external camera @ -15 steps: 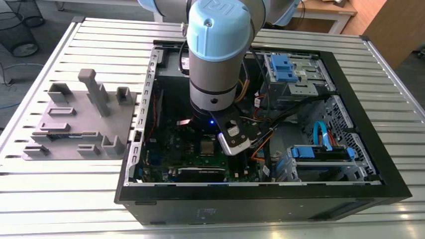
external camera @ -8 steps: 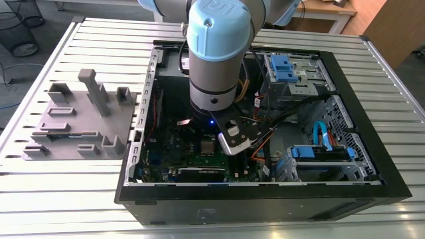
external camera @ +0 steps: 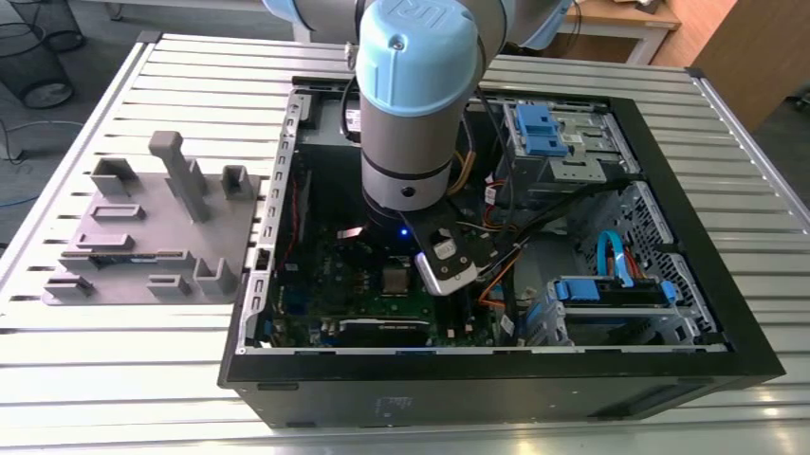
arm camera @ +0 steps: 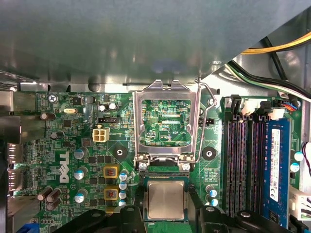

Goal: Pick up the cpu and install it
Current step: 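Place the cpu into insertion slot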

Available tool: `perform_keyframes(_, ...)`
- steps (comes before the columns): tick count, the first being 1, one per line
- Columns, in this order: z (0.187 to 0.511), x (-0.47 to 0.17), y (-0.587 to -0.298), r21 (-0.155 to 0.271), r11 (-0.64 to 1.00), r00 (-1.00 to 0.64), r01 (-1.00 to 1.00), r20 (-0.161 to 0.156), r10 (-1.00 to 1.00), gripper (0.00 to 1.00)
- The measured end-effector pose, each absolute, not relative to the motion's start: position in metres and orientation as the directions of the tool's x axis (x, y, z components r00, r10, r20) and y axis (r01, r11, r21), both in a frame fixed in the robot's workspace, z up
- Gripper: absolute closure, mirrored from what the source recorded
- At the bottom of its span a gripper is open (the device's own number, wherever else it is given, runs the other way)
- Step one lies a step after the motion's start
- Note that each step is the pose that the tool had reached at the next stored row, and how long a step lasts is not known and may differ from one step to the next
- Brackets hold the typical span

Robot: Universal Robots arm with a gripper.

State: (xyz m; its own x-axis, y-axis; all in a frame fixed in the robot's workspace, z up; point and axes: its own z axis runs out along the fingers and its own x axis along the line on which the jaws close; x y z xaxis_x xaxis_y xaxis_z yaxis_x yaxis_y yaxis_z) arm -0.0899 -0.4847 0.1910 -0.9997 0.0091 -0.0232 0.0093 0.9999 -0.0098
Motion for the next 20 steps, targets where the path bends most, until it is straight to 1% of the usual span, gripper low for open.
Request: perform_keyframes(20, 0.1948, -0.0900, -0.4849, -0.010, 1.000, -1.000, 0.009, -0.023, 0.009, 0.57)
